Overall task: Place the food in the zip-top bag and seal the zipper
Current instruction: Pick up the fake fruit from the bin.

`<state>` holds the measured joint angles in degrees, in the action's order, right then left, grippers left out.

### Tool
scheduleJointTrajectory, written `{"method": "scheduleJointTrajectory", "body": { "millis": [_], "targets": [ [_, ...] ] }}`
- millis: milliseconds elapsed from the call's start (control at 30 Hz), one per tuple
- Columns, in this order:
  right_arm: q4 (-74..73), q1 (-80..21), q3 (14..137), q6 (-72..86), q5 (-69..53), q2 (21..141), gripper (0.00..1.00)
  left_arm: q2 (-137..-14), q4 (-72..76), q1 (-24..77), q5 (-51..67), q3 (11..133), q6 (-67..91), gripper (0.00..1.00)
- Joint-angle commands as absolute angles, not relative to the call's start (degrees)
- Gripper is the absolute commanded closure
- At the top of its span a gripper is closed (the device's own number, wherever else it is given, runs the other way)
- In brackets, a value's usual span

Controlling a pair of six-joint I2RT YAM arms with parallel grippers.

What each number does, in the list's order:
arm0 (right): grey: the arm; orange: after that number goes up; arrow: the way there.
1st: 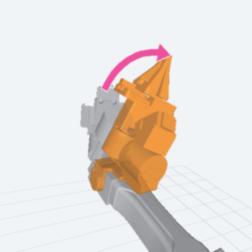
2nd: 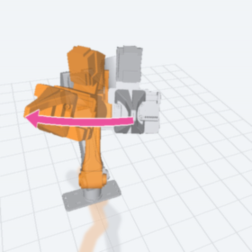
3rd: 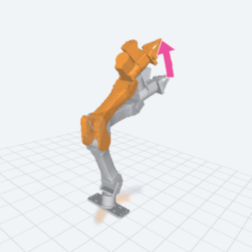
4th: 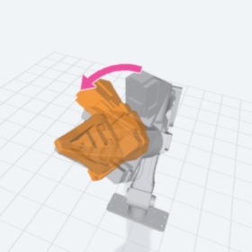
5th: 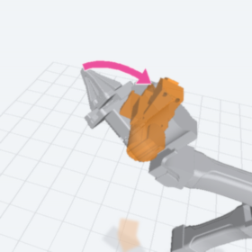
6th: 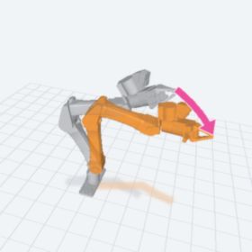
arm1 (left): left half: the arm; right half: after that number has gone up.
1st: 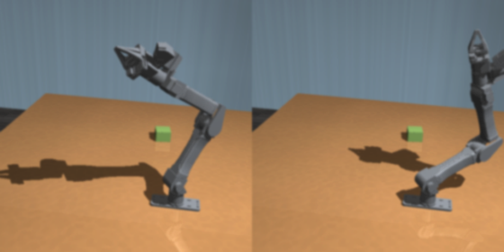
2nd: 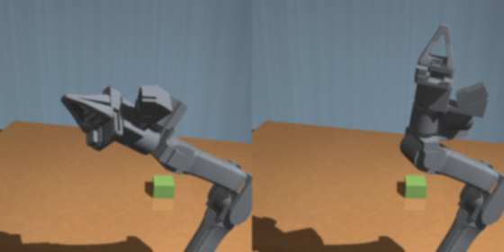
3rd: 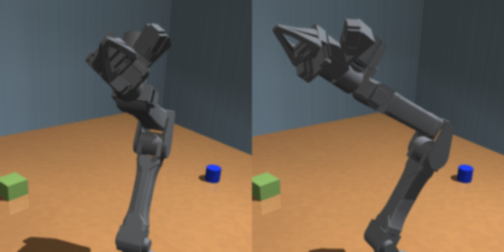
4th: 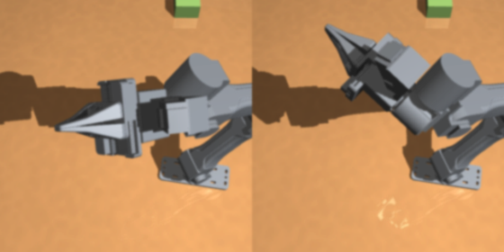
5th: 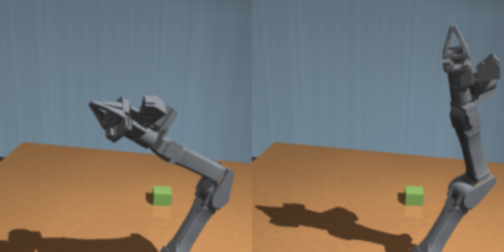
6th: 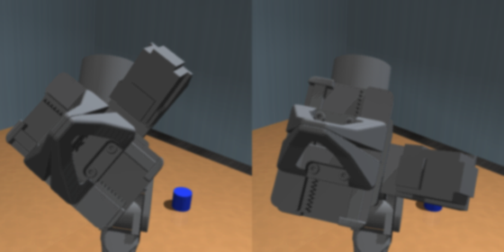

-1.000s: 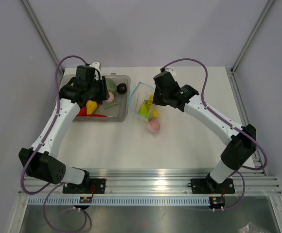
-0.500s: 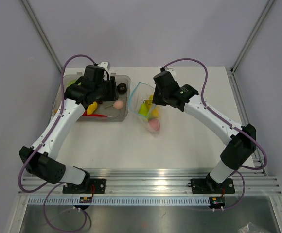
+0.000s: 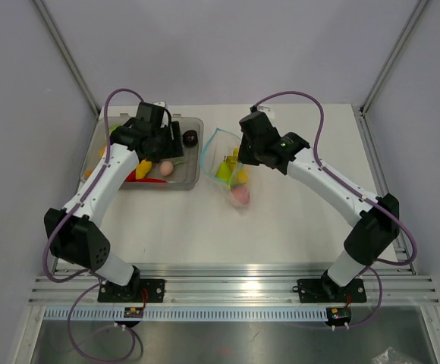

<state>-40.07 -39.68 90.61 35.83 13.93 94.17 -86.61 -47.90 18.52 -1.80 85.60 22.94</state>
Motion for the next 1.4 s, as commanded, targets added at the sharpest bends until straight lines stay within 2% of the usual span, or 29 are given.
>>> {"method": "scheduleJointTrajectory", "body": {
  "millis": [0,167,267,367,800,967,1200,1267,1367],
  "targets": [
    [-38.0,-39.4,90.3,36.0,13.7,92.2,1.00,-90.0,-45.7,17.7,-5.9,84.0,24.2,0.28],
    [-37.8,-39.4,89.1,35.8,13.9,91.1,1.00,-95.3,-44.2,14.6,-7.6,84.0,23.9,0.20],
    [-37.7,-39.4,88.8,35.8,14.0,91.1,1.00,-98.9,-43.8,14.0,-10.3,85.2,22.9,0.07],
    [-37.5,-39.5,88.8,35.7,13.8,91.1,1.00,-102.7,-43.8,13.1,-10.5,87.4,20.7,0.06],
    [-38.1,-39.4,90.0,35.0,13.6,92.7,1.00,-115.6,-42.2,12.7,-11.1,92.5,13.9,0.09],
    [-38.3,-39.4,90.7,34.5,13.7,93.4,1.00,-117.3,-42.4,12.6,-9.3,92.5,14.5,0.17],
    [-38.1,-39.5,90.9,34.4,13.6,93.6,1.00,-116.2,-43.5,12.6,-9.2,90.6,17.0,0.13],
    [-37.9,-39.4,90.9,34.5,13.4,93.8,1.00,-116.1,-43.5,12.6,-8.9,90.1,18.0,0.16],
    [-37.9,-39.4,91.1,34.4,13.4,93.7,1.00,-116.5,-43.6,12.6,-8.5,90.0,19.2,0.24]
  ]
}}
